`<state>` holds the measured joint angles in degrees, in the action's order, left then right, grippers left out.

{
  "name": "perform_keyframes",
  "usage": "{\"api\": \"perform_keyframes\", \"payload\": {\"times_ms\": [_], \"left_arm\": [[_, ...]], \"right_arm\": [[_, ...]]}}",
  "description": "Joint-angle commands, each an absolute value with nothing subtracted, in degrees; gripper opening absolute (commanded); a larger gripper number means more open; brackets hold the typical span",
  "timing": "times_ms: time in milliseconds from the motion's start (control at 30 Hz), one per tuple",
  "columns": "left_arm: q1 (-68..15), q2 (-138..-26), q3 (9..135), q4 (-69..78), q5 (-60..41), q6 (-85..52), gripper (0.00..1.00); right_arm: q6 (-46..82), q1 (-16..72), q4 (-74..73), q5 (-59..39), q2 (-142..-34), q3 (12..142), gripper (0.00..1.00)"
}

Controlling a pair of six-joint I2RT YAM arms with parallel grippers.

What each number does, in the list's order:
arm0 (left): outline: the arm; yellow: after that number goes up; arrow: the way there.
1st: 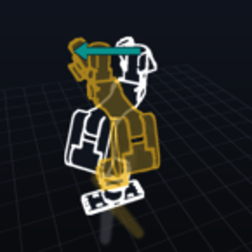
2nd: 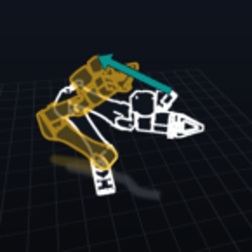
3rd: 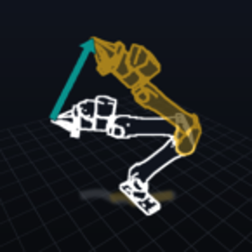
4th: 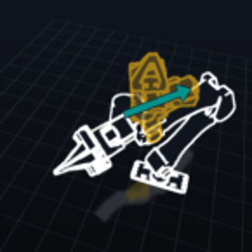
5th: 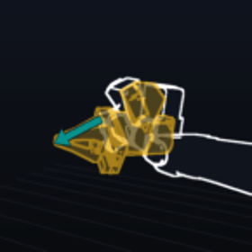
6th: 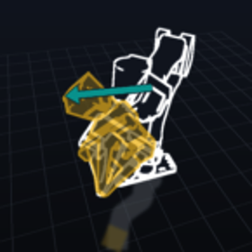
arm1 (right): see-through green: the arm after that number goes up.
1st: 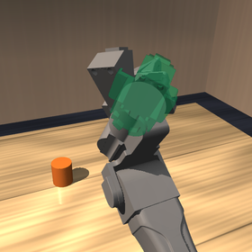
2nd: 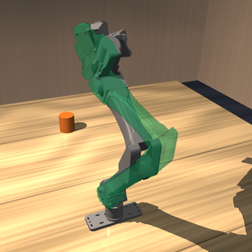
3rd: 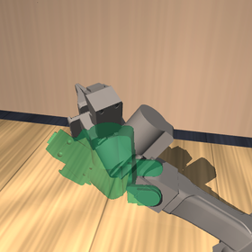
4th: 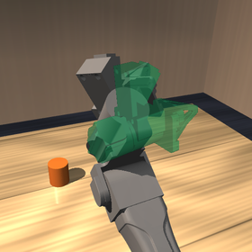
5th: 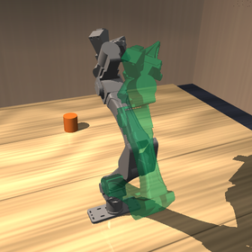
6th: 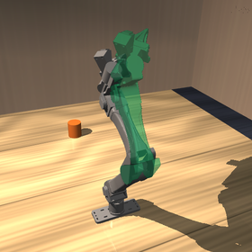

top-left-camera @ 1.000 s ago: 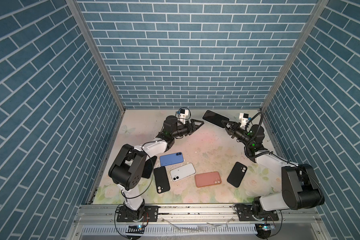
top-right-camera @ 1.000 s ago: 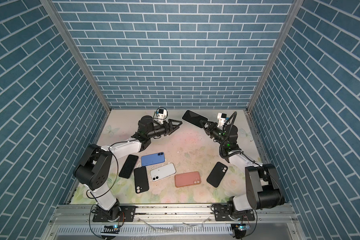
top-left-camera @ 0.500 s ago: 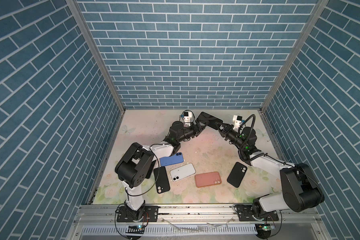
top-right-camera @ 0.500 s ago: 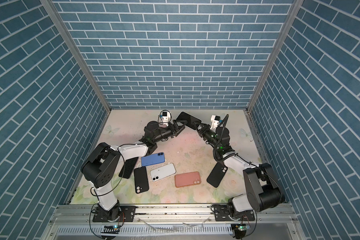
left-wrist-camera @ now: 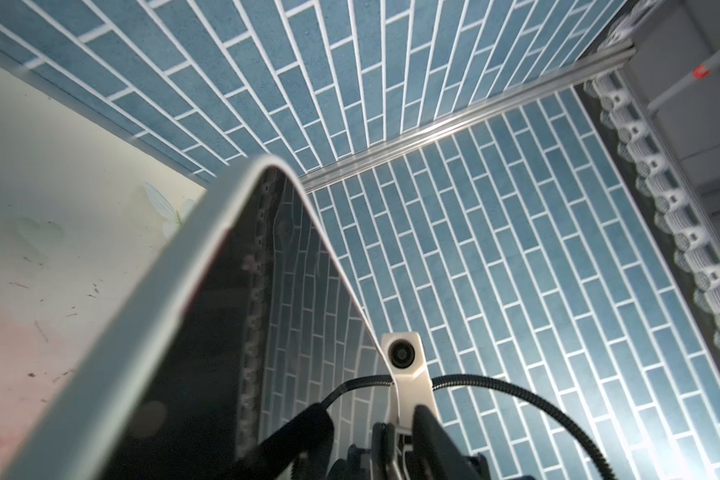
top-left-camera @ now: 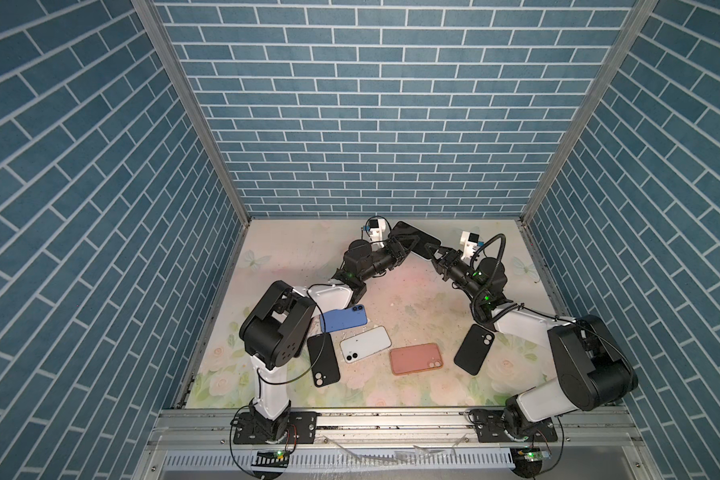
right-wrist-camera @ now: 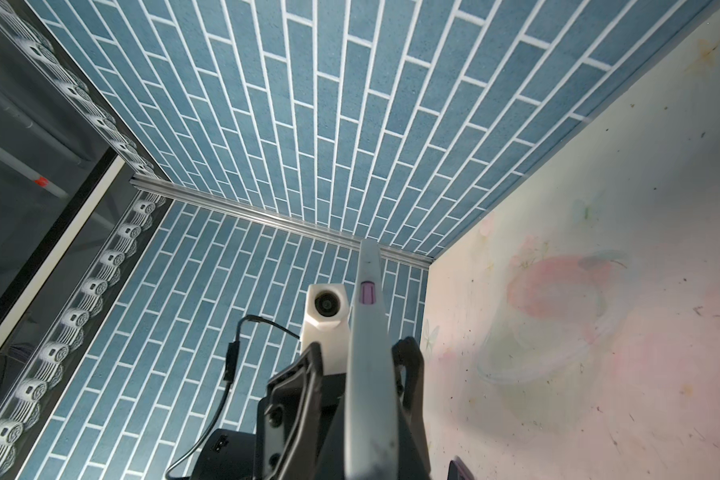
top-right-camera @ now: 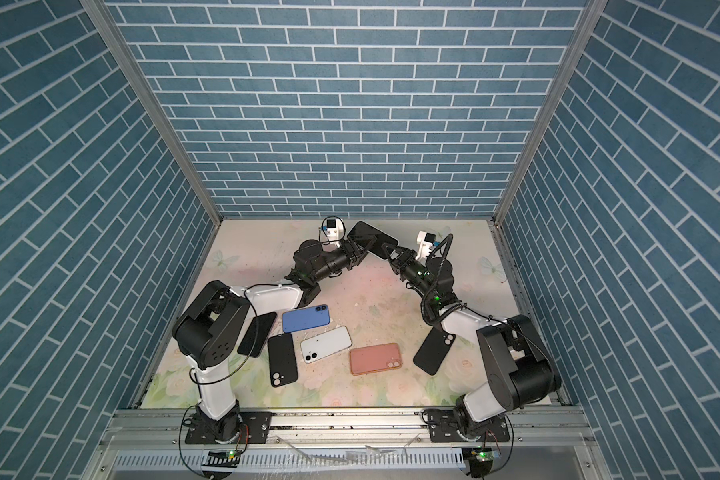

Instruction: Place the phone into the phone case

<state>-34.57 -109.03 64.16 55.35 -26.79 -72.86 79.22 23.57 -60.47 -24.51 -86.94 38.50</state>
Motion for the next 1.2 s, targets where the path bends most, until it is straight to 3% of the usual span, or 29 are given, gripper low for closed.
{"api": "perform_keyframes", "payload": {"times_ms": [0,100,233,400,500,633,767,833,967,1167], "left_arm": [[-35.07,-109.96,66.27,59.04,-26.93,-72.60,0.30],[-35.13,-109.69,66.02,59.15,-26.91,-72.36,0.15],[-35.06,-108.92,65.35,58.85,-26.89,-71.48,0.04],[-33.99,-106.40,64.50,54.70,-29.82,-67.03,0.01],[-32.82,-103.81,65.05,44.38,-34.50,-59.73,0.00],[-31.80,-101.33,69.22,19.47,-41.00,-45.29,0.00],[-31.64,-103.71,79.77,-12.42,-42.64,-28.17,0.00],[-31.55,-106.45,83.59,-22.50,-43.58,-23.44,0.00],[-31.29,-111.11,86.86,-29.60,-46.36,-20.71,0.00],[-31.53,-116.55,89.64,-27.93,-51.55,-23.29,0.00]], "right_arm": [[80.73,24.17,-66.71,-23.82,-87.40,38.42,0.00],[80.42,24.17,-66.34,-24.20,-87.75,38.80,0.00],[80.10,24.13,-67.37,-25.00,-88.59,38.68,0.00],[76.25,21.03,-64.39,-25.99,-85.70,35.84,0.32],[71.19,17.41,-55.25,-27.86,-80.76,34.55,0.37],[59.06,13.37,-30.60,-28.30,-72.14,36.34,0.39],[44.44,12.77,-4.57,-21.47,-65.96,42.02,0.39],[40.63,12.67,1.46,-18.51,-64.58,43.50,0.39],[38.85,12.41,4.31,-16.86,-63.85,43.95,0.39],[40.40,12.39,2.67,-18.89,-66.63,43.41,0.39]]}}
